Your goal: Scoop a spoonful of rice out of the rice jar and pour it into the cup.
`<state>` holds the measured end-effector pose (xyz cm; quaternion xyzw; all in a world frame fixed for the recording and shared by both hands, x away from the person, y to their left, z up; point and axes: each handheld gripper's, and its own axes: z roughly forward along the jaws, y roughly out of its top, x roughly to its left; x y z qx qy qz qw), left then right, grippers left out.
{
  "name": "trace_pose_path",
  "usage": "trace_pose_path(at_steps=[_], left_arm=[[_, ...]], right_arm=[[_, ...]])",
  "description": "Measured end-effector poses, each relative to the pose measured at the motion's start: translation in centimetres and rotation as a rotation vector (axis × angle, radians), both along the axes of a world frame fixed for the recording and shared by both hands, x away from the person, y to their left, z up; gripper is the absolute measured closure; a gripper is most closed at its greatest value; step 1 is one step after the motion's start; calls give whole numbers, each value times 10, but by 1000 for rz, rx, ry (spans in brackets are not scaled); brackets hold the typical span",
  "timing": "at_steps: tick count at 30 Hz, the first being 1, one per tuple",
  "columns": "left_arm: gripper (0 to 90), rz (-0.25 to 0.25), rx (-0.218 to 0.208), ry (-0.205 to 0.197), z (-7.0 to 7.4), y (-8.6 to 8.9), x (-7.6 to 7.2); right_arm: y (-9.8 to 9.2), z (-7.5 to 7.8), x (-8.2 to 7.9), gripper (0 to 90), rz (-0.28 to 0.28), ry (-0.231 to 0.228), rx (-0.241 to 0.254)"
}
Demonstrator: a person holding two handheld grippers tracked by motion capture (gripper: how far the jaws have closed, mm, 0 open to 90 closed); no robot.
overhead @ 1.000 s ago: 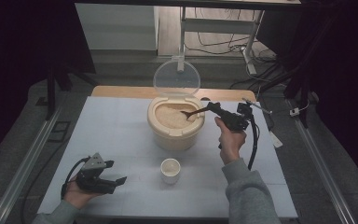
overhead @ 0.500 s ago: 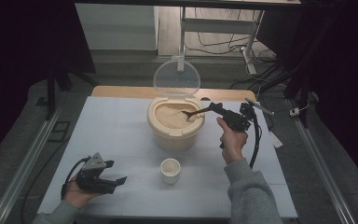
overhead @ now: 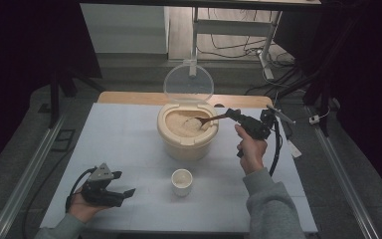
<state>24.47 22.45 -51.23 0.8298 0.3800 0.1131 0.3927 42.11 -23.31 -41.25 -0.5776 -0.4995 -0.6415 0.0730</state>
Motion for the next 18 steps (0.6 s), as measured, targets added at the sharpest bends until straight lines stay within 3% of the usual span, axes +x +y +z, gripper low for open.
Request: trace_pose_path(at_steps=[18], left_arm=[[175, 1, 6, -1, 0, -1, 0]], right_arm=[[-8, 4, -2, 834, -1, 11, 52]])
